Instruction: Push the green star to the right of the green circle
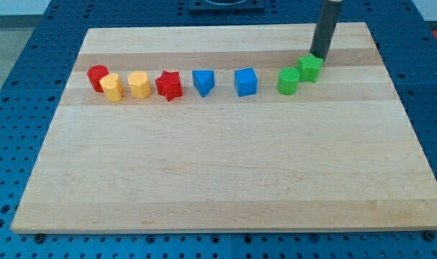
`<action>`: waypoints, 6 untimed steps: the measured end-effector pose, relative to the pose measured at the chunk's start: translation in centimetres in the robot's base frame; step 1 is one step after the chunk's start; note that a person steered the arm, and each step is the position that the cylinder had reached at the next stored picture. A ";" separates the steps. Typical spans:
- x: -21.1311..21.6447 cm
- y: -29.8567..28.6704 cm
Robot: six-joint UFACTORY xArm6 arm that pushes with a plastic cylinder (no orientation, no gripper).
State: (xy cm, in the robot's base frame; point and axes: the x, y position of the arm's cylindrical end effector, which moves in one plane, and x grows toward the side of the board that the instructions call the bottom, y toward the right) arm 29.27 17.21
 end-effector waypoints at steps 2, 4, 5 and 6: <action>-0.7 -3.5; 1.5 -3.5; 3.6 -3.5; 3.8 -3.5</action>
State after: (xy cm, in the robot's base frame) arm 33.04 13.74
